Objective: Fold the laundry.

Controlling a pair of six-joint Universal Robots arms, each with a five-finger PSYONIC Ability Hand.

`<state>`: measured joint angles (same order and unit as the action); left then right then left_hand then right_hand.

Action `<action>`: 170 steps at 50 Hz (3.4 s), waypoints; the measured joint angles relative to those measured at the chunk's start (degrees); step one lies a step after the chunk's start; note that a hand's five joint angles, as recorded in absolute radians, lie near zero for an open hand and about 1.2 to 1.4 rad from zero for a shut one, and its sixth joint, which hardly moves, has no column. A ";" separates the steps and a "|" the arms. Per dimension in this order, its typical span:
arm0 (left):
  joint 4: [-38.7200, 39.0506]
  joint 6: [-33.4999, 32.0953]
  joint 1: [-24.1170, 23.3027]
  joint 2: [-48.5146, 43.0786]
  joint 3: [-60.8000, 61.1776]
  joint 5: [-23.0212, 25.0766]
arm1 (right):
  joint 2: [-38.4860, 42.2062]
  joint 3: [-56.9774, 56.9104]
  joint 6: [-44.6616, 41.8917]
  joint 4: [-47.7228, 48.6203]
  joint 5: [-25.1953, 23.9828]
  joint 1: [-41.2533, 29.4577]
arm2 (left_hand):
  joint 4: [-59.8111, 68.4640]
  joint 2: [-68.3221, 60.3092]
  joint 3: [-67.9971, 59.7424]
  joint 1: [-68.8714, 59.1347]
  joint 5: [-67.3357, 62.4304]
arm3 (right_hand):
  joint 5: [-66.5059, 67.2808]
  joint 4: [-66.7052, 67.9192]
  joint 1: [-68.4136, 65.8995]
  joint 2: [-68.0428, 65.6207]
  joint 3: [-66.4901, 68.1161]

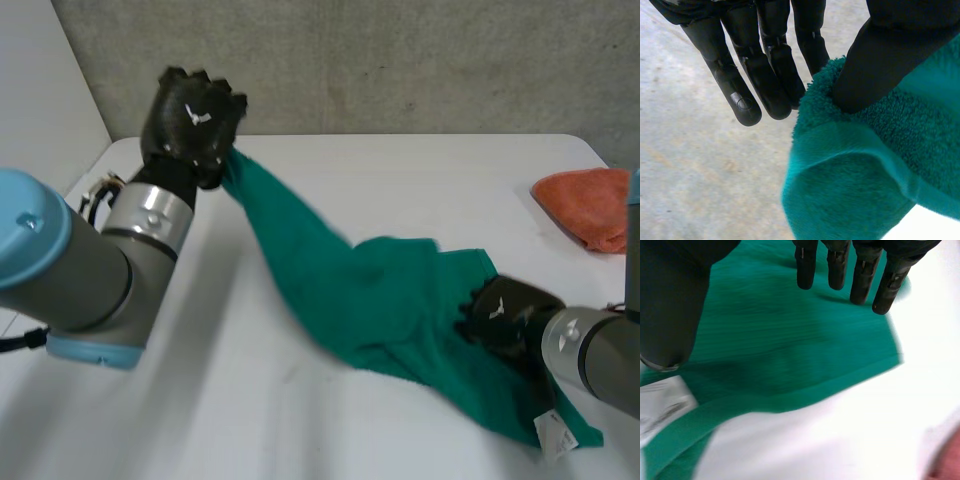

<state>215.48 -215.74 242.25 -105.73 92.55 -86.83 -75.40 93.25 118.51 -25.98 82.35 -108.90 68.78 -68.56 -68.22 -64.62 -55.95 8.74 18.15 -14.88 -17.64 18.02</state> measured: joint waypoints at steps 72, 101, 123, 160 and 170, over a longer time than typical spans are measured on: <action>-2.38 -0.80 5.52 2.81 -15.93 6.07 | 34.92 -81.99 44.48 9.87 -5.18 -1.34 | 0.05 -0.16 -0.19 0.00 0.00 | 47.87 49.80 -41.98 -49.43 49.64; -9.21 -0.71 3.11 1.82 10.86 4.81 | 7.90 -10.52 14.15 4.39 -3.79 -1.51 | -0.93 0.71 0.64 0.09 0.27 | 48.11 49.84 -41.98 -49.43 49.64; -19.53 14.14 6.85 9.88 11.39 0.48 | 1.55 9.73 21.08 27.97 -4.41 -0.12 | -44.93 44.08 43.43 39.35 42.43 | 48.11 49.84 -41.98 -49.43 49.64; -40.10 27.31 12.15 -16.15 -6.11 9.03 | 1.46 12.70 20.36 30.34 -7.67 4.20 | -19.94 19.68 19.53 14.66 17.47 | 48.11 49.85 -41.98 -49.43 49.64; -40.84 26.91 11.21 -11.92 -6.10 7.91 | -0.09 11.00 21.31 26.04 -7.47 5.54 | -0.24 0.74 0.33 -0.93 -0.03 | 48.11 49.85 -41.98 -49.43 49.64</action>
<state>174.63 -188.83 253.45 -117.65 86.45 -78.92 -75.49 104.26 139.82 0.06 74.88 -103.37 68.54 -67.82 -67.89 -65.54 -55.98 56.85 68.00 -56.86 -67.07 67.66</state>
